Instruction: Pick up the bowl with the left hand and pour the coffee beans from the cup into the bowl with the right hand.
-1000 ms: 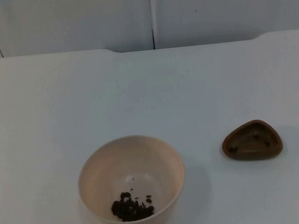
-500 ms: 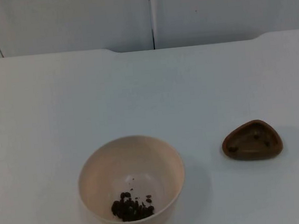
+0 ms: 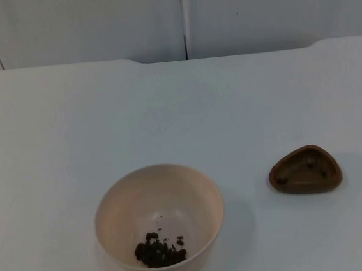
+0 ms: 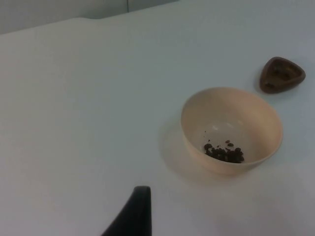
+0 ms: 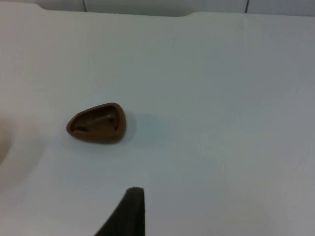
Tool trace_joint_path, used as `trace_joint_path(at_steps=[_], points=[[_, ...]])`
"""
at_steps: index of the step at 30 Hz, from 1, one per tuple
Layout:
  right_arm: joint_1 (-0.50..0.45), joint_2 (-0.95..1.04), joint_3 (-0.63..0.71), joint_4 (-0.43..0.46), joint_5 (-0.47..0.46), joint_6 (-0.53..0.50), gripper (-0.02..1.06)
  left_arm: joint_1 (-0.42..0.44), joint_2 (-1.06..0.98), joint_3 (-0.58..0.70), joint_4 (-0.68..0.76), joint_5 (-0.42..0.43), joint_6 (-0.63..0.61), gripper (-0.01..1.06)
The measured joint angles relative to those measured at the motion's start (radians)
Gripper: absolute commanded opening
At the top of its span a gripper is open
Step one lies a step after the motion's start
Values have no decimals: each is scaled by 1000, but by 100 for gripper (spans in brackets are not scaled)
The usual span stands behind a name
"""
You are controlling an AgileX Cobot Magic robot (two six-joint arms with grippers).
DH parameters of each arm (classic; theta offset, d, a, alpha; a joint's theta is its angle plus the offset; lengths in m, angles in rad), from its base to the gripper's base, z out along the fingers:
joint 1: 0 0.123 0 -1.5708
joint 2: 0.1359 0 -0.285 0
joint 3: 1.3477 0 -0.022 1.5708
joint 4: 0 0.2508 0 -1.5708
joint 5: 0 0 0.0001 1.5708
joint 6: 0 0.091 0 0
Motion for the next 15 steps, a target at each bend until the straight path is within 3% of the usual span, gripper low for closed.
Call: trace_joint_path(at_steps=[15], points=[[-36, 0, 0, -2, 0, 0, 105, 6, 0, 0, 0, 0, 0, 103]])
